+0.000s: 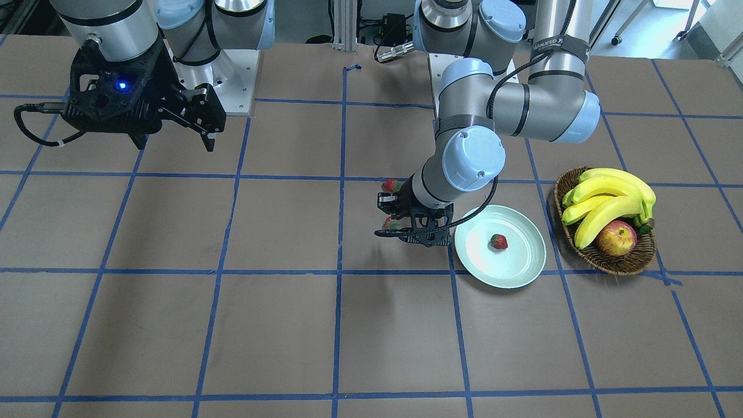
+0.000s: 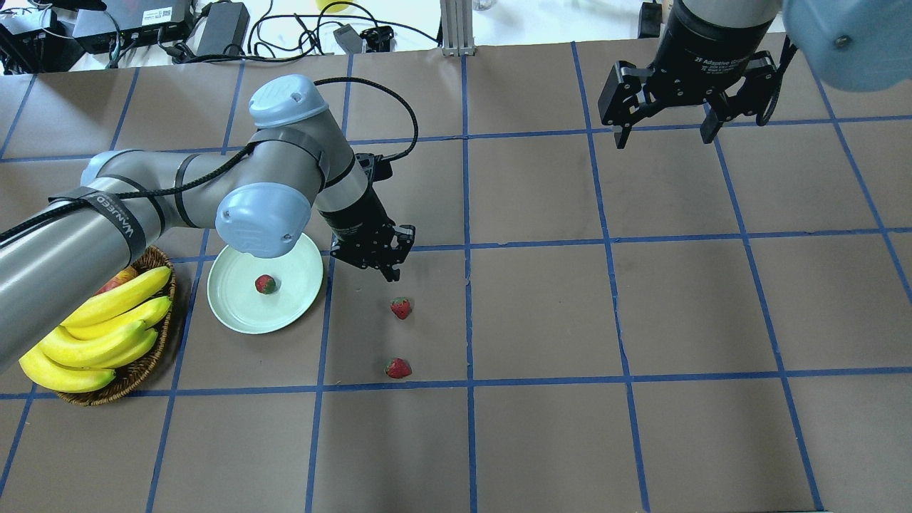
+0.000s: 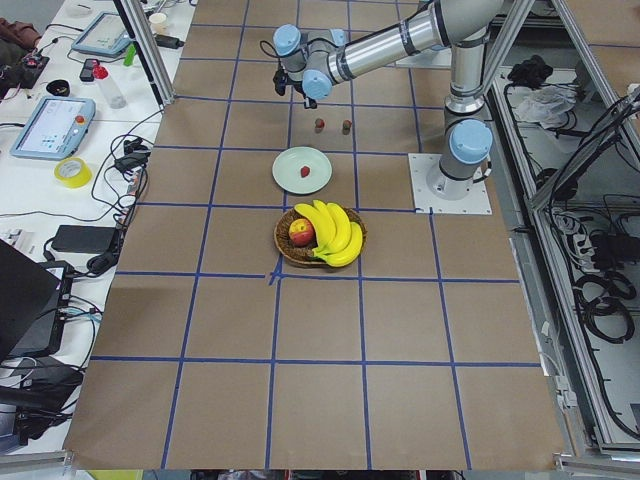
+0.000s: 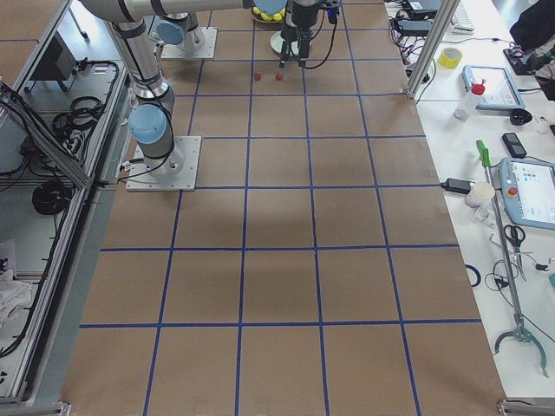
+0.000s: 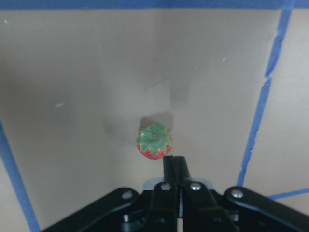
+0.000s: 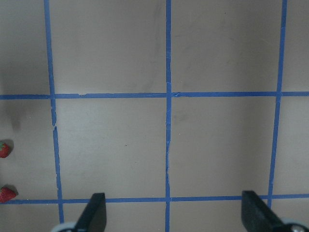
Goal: Collect all strawberries into plate
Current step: 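Lower and grasp the next strawberry with the left gripper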
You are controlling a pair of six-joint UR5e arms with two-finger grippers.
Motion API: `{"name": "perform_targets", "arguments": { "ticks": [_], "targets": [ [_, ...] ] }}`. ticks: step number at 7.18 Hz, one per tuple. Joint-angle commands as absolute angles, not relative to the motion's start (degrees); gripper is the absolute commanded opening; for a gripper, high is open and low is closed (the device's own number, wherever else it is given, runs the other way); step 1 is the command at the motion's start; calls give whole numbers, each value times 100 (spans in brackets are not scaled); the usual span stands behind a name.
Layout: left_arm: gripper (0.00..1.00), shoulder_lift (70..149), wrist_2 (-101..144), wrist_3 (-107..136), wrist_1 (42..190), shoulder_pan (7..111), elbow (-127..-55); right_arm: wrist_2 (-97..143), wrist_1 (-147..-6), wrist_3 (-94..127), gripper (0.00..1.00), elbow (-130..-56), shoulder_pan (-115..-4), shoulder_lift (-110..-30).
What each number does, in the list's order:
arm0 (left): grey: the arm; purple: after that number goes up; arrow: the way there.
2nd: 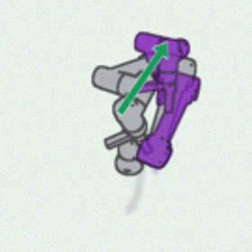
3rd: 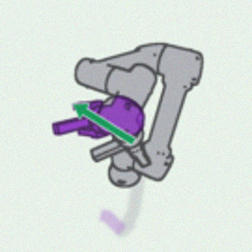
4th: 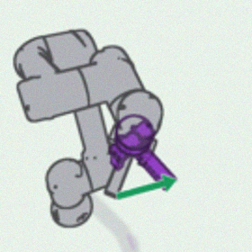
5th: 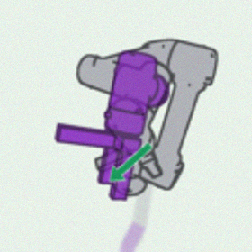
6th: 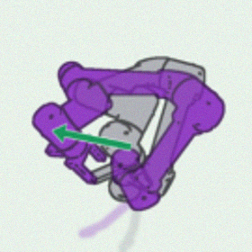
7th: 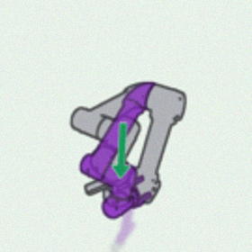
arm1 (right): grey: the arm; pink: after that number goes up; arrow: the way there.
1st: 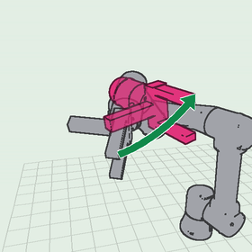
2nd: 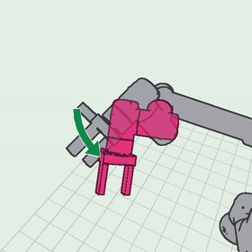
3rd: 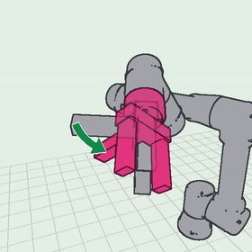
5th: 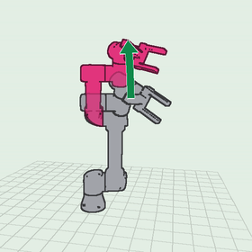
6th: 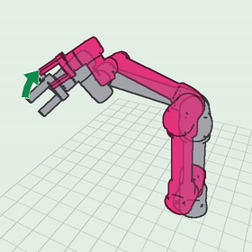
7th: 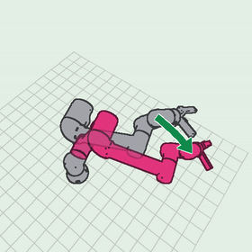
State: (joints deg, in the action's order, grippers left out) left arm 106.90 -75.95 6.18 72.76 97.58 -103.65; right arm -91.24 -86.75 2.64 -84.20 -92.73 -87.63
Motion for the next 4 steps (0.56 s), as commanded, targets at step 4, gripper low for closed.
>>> {"name": "perform_targets", "arguments": {
  "ticks": [4],
  "targets": [
    [98, 11196, -7550, 2082, 7138, 9747, -10301, -9123, -8675, 264, 100, -8429, -9264, -8754]
  ]
}}
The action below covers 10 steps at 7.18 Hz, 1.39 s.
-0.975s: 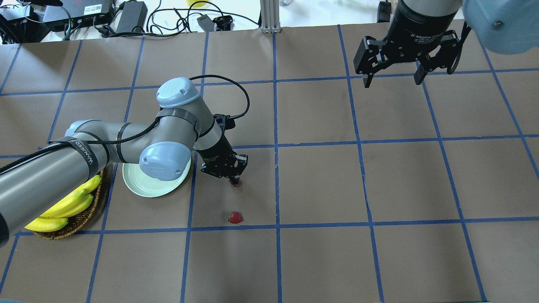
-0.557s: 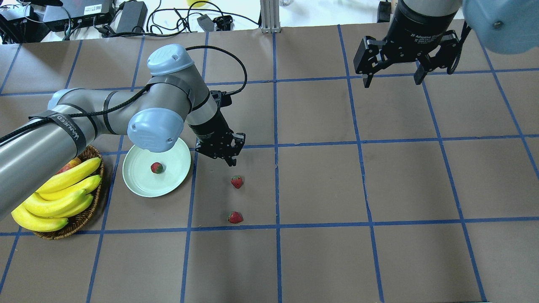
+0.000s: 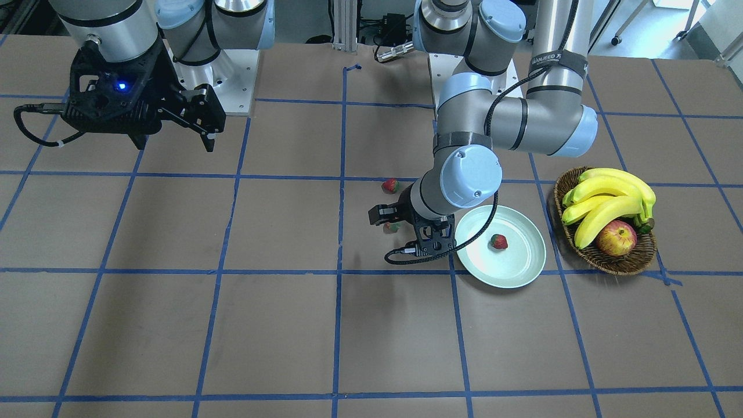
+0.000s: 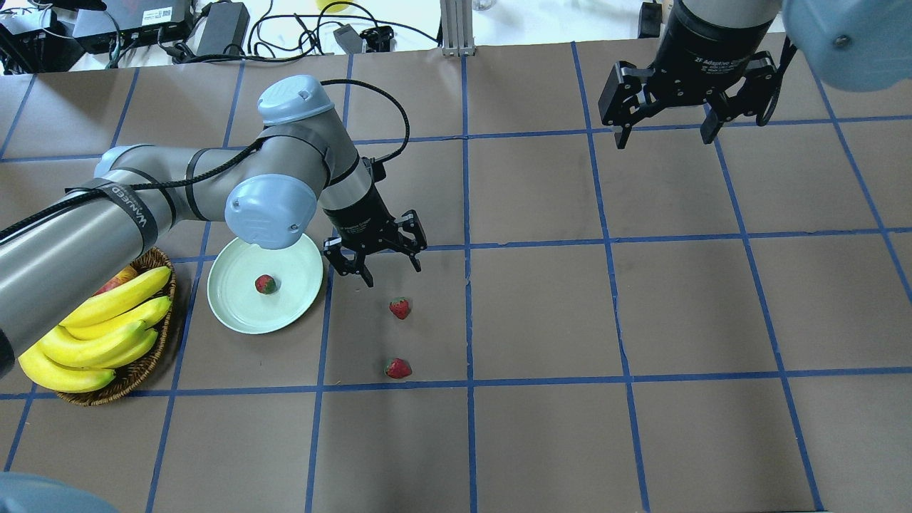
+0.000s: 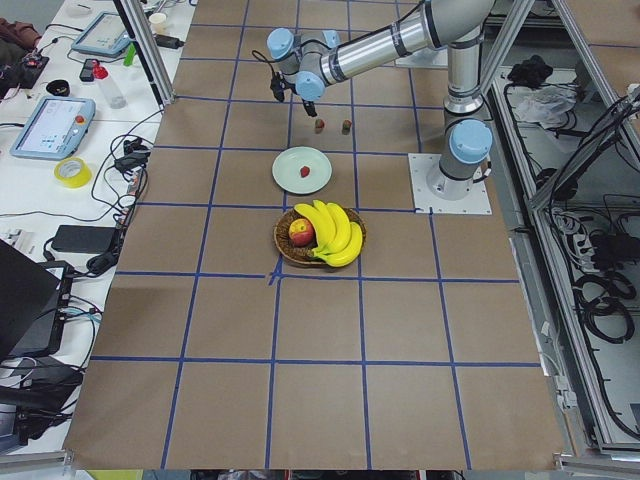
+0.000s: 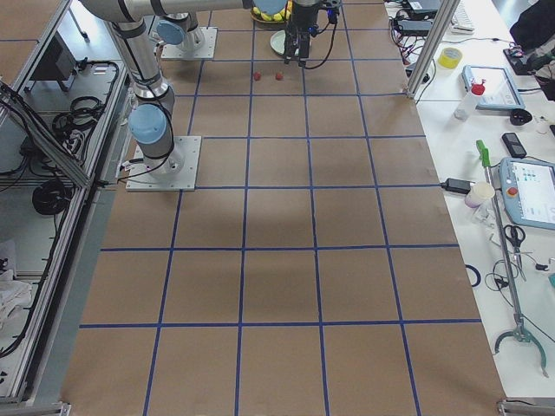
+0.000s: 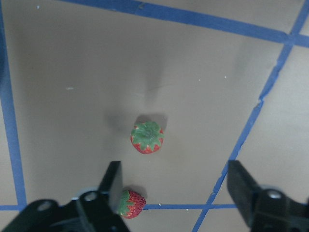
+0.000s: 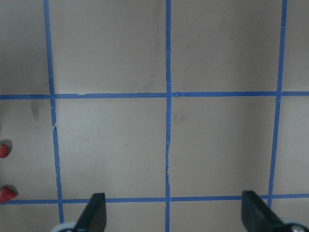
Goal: Collect all strawberries into plate
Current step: 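Lower and grasp the next strawberry with the left gripper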
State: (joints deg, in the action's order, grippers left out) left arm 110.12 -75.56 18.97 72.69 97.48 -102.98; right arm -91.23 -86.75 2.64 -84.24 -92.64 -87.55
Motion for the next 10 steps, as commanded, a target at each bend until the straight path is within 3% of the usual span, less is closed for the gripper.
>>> {"name": "perform_targets", "arguments": {
  "ticks": [1, 3, 4, 5, 6, 9, 10],
  "targets": [
    [97, 11319, -7559, 2109, 7050, 9747, -10370, -9123, -8675, 264, 100, -8420, -9264, -8754],
    [94, 11487, -7559, 2092, 6402, 9747, -10773, -9132, -8675, 264, 100, -8420, -9255, -8754],
    [85, 11487, -7559, 2040, 6364, 9747, -10810, -9132, -8675, 264, 100, -8420, -9255, -8754],
    [39, 11400, -7532, 2056, 6363, 9747, -10811, -9132, -8675, 264, 100, -8420, -9255, -8763],
    [22, 11347, -7541, 2031, 6442, 9756, -10811, -9132, -8675, 264, 100, -8420, -9264, -8754],
    [0, 11355, -7541, 2013, 6504, 9765, -10846, -9114, -8675, 264, 100, -8420, -9264, -8763],
    [0, 11329, -7532, 2013, 6504, 9773, -10802, -9114, -8675, 264, 100, -8420, -9264, -8763]
  ]
}}
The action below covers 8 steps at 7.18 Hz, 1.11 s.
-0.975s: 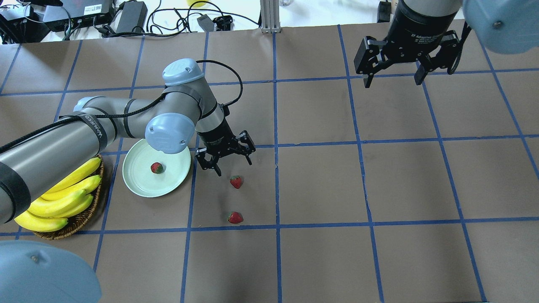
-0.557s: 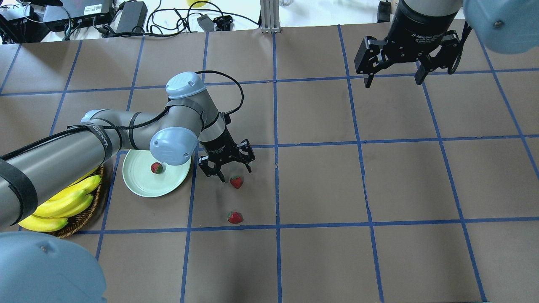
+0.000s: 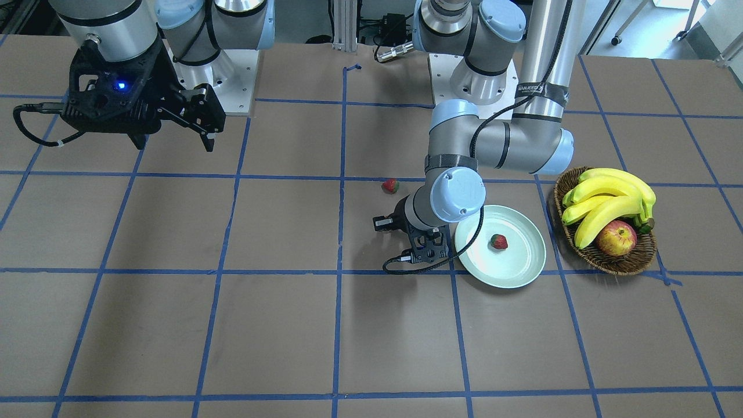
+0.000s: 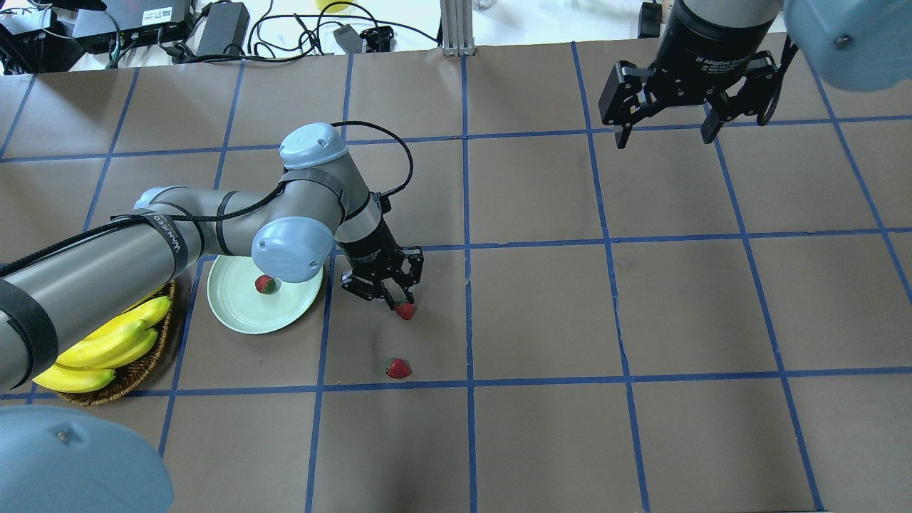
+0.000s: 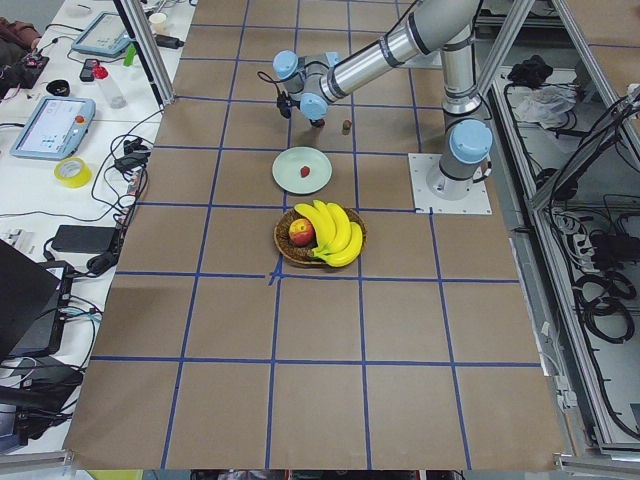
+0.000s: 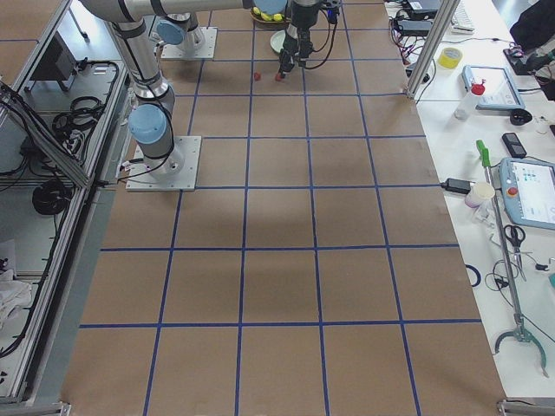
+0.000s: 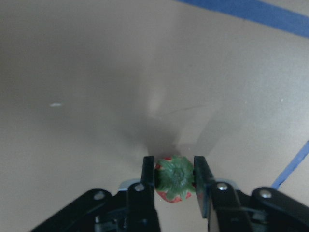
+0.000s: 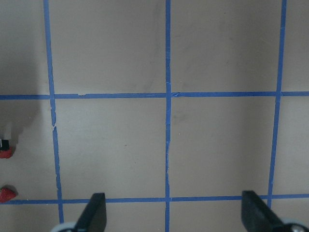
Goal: Collect all strawberries into plate
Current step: 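Carry the strawberry into the plate and release it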
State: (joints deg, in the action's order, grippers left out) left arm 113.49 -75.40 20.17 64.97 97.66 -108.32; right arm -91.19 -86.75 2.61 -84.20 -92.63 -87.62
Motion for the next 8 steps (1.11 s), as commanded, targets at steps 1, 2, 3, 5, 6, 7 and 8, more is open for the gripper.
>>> {"name": "perform_targets", "arguments": {
  "ticks": [1, 2, 3, 5, 6, 7, 8],
  "targets": [
    [0, 11259, -7524, 2013, 6478, 9747, -10715, -9114, -8675, 264, 100, -8420, -9264, -8754],
    [0, 11146, -7550, 1978, 6660, 9704, -10392, -9114, -8675, 264, 100, -8420, -9264, -8763],
    [0, 11058, -7611, 1455, 7228, 9512, -9901, -9114, -8675, 255, 100, -8420, -9255, -8763],
    [0, 10934, -8354, 58, 7865, 8626, -9659, -9114, -8675, 255, 100, -8420, -9255, -8754],
    [0, 10951, -8437, -417, 7892, 8465, -9798, -9114, -8675, 264, 100, -8420, -9255, -8763],
    [0, 10960, -8516, -570, 7823, 8429, -10026, -9114, -8675, 255, 100, -8420, -9255, -8754],
    [0, 11064, -9091, -658, 7805, 8359, -10115, -9114, -8675, 264, 100, -8420, -9264, -8763]
  ]
}}
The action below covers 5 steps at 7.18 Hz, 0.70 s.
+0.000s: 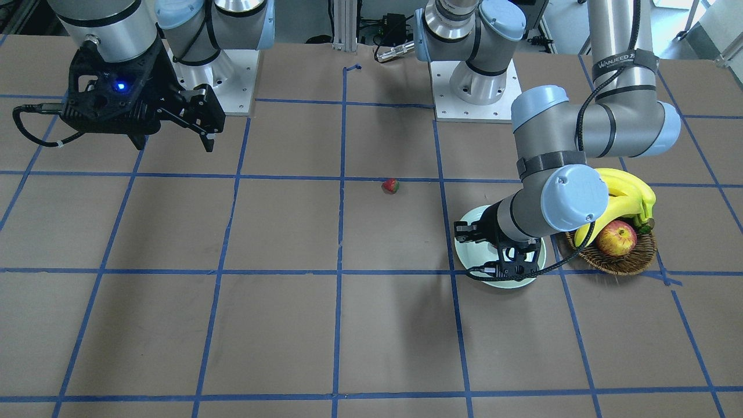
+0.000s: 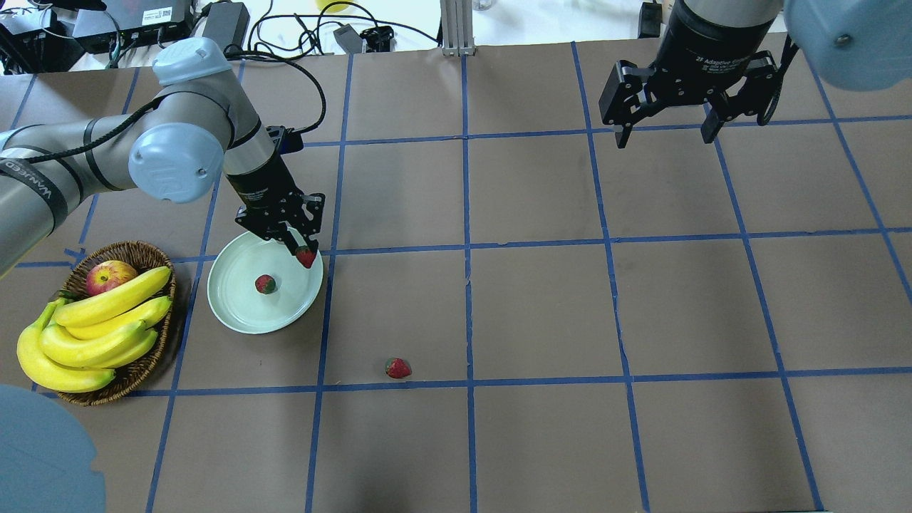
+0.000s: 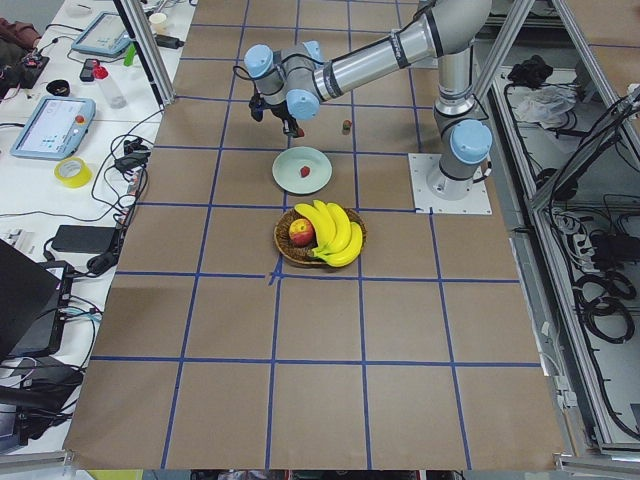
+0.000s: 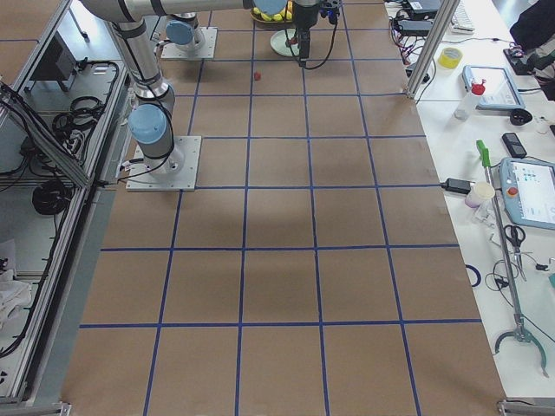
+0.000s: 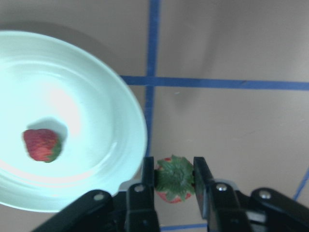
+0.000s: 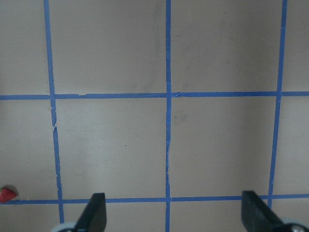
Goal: Collect all strawberries into plate
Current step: 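Carry the strawberry into the plate and release it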
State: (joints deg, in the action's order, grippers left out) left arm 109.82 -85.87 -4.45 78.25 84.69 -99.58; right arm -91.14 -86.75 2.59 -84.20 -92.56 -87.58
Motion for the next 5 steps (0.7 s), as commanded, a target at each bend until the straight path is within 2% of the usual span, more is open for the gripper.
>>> {"name": "perform_targets", "arguments": {
  "ticks": [1, 2, 3, 4, 5],
  "targets": [
    [0, 11161, -9184, -685, 7805, 8332, -10142, -9114, -8675, 264, 100, -8420, -9255, -8754],
    [1, 11197, -9193, -694, 7796, 8280, -10108, -9114, -8675, 255, 100, -8420, -9255, -8754],
    [17, 11276, -9185, -686, 7787, 8271, -10125, -9114, -8675, 264, 100, -8420, -9255, -8763],
    [99, 11259, -9132, -686, 7796, 8262, -10073, -9114, -8675, 264, 100, -8420, -9255, -8763],
    [100, 11189, -9123, -703, 7796, 8270, -10064, -9106, -8675, 264, 100, -8420, -9264, -8763]
  ]
}}
